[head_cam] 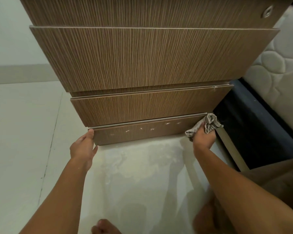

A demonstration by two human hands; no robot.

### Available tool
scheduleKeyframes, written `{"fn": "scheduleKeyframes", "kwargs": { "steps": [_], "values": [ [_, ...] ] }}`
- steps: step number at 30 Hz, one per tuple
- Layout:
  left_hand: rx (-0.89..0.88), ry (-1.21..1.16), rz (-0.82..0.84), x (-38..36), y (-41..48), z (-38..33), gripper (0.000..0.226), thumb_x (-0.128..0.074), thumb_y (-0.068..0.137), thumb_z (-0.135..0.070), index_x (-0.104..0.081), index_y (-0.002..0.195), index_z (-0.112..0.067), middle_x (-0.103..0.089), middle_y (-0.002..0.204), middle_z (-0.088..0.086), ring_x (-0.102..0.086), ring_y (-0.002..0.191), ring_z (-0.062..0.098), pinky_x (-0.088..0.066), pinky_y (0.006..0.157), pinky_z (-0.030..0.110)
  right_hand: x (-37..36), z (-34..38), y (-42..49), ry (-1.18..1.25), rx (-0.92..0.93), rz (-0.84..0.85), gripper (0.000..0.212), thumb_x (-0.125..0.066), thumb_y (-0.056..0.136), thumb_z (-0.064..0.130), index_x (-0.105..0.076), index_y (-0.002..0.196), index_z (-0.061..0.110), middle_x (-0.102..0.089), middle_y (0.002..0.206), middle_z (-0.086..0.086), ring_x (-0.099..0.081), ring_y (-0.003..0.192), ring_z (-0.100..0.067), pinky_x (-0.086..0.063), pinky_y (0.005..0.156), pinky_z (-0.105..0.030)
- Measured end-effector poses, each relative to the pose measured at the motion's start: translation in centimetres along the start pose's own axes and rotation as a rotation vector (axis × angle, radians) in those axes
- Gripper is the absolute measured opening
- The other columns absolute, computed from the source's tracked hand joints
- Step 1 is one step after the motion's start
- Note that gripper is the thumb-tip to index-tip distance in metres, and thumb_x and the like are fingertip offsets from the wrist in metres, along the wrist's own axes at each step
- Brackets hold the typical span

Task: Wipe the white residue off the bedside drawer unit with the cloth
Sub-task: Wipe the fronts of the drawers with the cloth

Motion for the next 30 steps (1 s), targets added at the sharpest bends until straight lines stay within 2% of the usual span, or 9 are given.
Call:
{"fn": "scheduleKeyframes", "kwargs": {
  "steps": [3, 8, 10, 13, 18, 22, 24, 27, 30],
  "values": [
    [0.009, 0.021, 0.026, 0.2, 0.4, -0.2, 0.044, -0.063, 0.094, -0.031, -0.058, 0.131, -0.008, -0.057, 0.137, 0.006, -0.052, 0.127, 0.024, -0.047, 0.102, 0.041, -1.7, -0.1, -1.0, 0.044, -0.052, -0.002, 0.029, -0.053, 0.093, 0.042, -0.062, 0.104, 0.016, -0.065, 0.097, -0.003, -0.064, 0.093, -0.024, -0.053, 0.088, -0.04],
    [0.019, 0.027, 0.05, 0.3, 0.5, -0.2, 0.045, -0.063, 0.094, -0.03, -0.056, 0.132, -0.008, -0.055, 0.139, 0.006, -0.05, 0.129, 0.024, -0.046, 0.105, 0.042, -4.4, -0.8, -4.8, 0.081, -0.075, 0.033, 0.034, -0.047, 0.094, 0.031, -0.06, 0.115, 0.007, -0.066, 0.108, -0.012, -0.062, 0.098, -0.03, -0.049, 0.093, -0.043],
    [0.024, 0.023, 0.06, 0.3, 0.4, -0.2, 0.045, -0.063, 0.094, -0.029, -0.056, 0.132, -0.007, -0.055, 0.139, 0.007, -0.05, 0.129, 0.024, -0.045, 0.106, 0.042, -5.2, -1.2, -6.6, 0.085, -0.059, 0.067, 0.031, -0.048, 0.094, 0.028, -0.061, 0.111, 0.006, -0.066, 0.104, -0.012, -0.061, 0.093, -0.028, -0.048, 0.087, -0.037],
    [0.024, 0.029, 0.074, 0.4, 0.5, -0.4, 0.042, -0.063, 0.094, -0.026, -0.057, 0.131, -0.007, -0.057, 0.137, 0.006, -0.052, 0.127, 0.023, -0.044, 0.107, 0.042, -6.4, -1.5, -9.9, 0.075, -0.015, 0.132, 0.025, -0.049, 0.097, 0.02, -0.061, 0.111, 0.003, -0.063, 0.096, -0.008, -0.058, 0.084, -0.022, -0.039, 0.074, -0.024],
    [0.014, 0.057, 0.078, 0.6, 0.8, -0.9, 0.035, -0.064, 0.093, -0.022, -0.063, 0.126, -0.01, -0.061, 0.131, 0.004, -0.055, 0.121, 0.02, -0.045, 0.105, 0.039, -9.1, -3.6, -14.9, 0.031, -0.001, 0.254, 0.026, -0.052, 0.096, 0.021, -0.063, 0.11, 0.001, -0.064, 0.083, -0.003, -0.055, 0.067, 0.001, -0.039, 0.066, -0.021],
    [0.003, 0.086, 0.077, 0.7, 0.7, -1.2, 0.033, -0.065, 0.093, -0.021, -0.064, 0.124, -0.01, -0.062, 0.126, 0.002, -0.057, 0.12, 0.02, -0.046, 0.103, 0.038, -10.9, -4.7, -18.4, 0.031, -0.032, 0.315, 0.021, -0.053, 0.096, 0.019, -0.065, 0.1, 0.002, -0.061, 0.075, 0.004, -0.054, 0.066, 0.004, -0.036, 0.059, -0.014],
    [-0.006, 0.112, 0.093, 0.8, 0.7, -1.3, 0.033, -0.065, 0.093, -0.021, -0.065, 0.123, -0.01, -0.062, 0.12, 0.0, -0.057, 0.118, 0.02, -0.047, 0.102, 0.037, -11.8, -5.2, -20.2, 0.031, -0.047, 0.344, 0.022, -0.053, 0.096, 0.019, -0.066, 0.101, 0.002, -0.063, 0.075, 0.005, -0.056, 0.066, 0.002, -0.037, 0.06, -0.014],
    [-0.037, 0.192, 0.106, 1.0, 0.9, -1.7, 0.034, -0.066, 0.091, -0.026, -0.066, 0.123, -0.013, -0.063, 0.115, -0.001, -0.06, 0.112, 0.02, -0.048, 0.1, 0.037, -12.9, -5.7, -23.1, 0.033, -0.089, 0.401, 0.023, -0.053, 0.096, 0.021, -0.065, 0.106, 0.004, -0.067, 0.089, -0.002, -0.061, 0.077, -0.012, -0.042, 0.069, -0.019],
    [-0.035, 0.266, 0.119, 1.2, 1.3, -2.1, 0.023, -0.066, 0.09, -0.027, -0.069, 0.111, -0.017, -0.066, 0.111, -0.001, -0.062, 0.107, 0.019, -0.048, 0.095, 0.034, -14.0, -6.0, -25.9, 0.028, -0.109, 0.488, 0.02, -0.053, 0.097, 0.022, -0.065, 0.107, 0.01, -0.065, 0.087, 0.004, -0.061, 0.077, -0.007, -0.043, 0.072, -0.02]
  ]
}}
Point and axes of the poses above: each hand's wrist, its own y-axis towards the middle knuckle, its own x-axis out of the back of the hand, z = x × y, the point moved 5 cm from there along y, towards the middle knuckle
